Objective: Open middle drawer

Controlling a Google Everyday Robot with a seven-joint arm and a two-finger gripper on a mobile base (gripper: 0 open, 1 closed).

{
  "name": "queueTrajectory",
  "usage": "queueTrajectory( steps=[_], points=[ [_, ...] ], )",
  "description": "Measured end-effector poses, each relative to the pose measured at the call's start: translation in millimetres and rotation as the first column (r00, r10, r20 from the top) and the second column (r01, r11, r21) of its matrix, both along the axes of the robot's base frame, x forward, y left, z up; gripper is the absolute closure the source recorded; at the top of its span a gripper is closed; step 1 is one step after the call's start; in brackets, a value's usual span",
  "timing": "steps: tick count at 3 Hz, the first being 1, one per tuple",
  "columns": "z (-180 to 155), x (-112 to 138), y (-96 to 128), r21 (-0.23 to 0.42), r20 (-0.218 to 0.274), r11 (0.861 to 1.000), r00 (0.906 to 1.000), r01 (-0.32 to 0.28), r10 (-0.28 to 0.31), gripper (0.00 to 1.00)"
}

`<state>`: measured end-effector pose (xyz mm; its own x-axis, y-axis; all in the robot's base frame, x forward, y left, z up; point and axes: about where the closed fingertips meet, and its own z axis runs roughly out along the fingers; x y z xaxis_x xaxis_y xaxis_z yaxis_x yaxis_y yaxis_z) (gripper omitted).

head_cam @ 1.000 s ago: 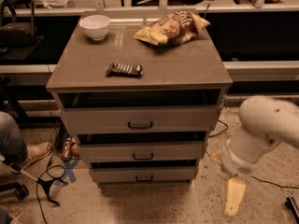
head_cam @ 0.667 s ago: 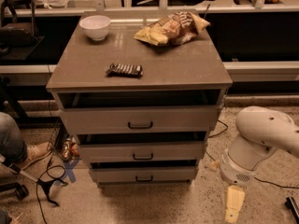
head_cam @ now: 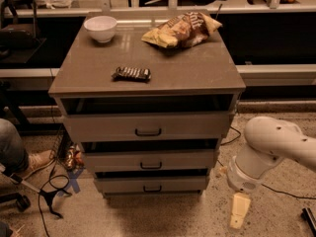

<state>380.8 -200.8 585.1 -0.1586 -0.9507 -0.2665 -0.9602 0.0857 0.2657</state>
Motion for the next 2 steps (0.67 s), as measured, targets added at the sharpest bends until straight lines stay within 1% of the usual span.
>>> queueTrajectory(
  steps=[1,2],
  points=[
    [-51.8,71.3,26.3,0.022,0.141,0.998,0.9889,-0.05,0.047,0.0],
    [-90.4,118.7,53.7,0.098,0.213,0.992,0.9751,-0.085,0.062,0.0]
  ],
)
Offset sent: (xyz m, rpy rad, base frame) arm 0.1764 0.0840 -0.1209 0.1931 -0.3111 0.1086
